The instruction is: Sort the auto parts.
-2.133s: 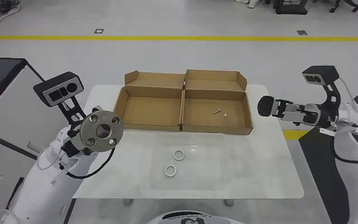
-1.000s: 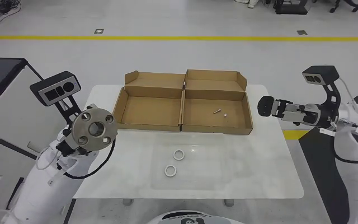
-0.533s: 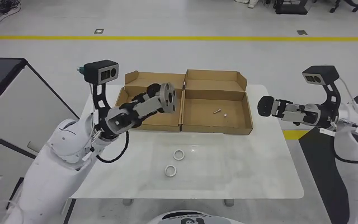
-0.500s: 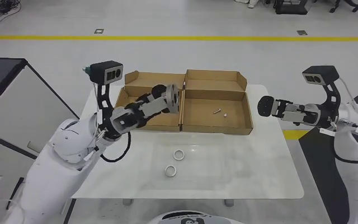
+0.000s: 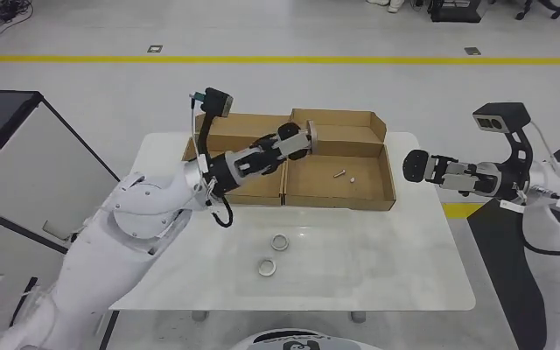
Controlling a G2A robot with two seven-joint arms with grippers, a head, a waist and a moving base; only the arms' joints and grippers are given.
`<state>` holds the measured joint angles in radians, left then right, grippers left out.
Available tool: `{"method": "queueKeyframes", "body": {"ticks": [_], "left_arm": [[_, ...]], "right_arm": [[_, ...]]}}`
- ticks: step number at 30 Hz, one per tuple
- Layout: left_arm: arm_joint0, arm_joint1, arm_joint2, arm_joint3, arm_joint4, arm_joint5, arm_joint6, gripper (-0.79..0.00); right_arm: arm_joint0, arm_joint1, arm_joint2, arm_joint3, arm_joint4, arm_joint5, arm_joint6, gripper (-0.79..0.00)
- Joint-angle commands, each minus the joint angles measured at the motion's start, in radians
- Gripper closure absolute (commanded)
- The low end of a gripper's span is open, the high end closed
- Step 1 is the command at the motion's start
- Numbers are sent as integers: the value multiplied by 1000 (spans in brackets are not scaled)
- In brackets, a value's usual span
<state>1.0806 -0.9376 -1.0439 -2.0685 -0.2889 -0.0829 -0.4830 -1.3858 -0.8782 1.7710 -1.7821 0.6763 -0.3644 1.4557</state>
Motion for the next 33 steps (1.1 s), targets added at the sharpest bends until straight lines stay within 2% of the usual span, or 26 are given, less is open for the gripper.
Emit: {"method": "queueKeyframes", "body": {"ticks": [1, 9, 16, 25, 33], "left_arm": [[-59, -11, 34, 30, 26, 45, -7, 0], [-272, -70, 165, 149, 125, 221, 67, 0], [-419, -113, 279, 242, 285, 412, 5, 0], [-498, -142, 393, 324, 512, 576, -127, 0], [-545, -159, 467, 407, 718, 631, -241, 0]], "right_arm": [[0, 0, 0, 0, 0, 0, 0, -785], [0, 0, 0, 0, 0, 0, 0, -785], [0, 0, 0, 0, 0, 0, 0, -785], [0, 0, 0, 0, 0, 0, 0, -785], [0, 0, 0, 0, 0, 0, 0, -785]]}}
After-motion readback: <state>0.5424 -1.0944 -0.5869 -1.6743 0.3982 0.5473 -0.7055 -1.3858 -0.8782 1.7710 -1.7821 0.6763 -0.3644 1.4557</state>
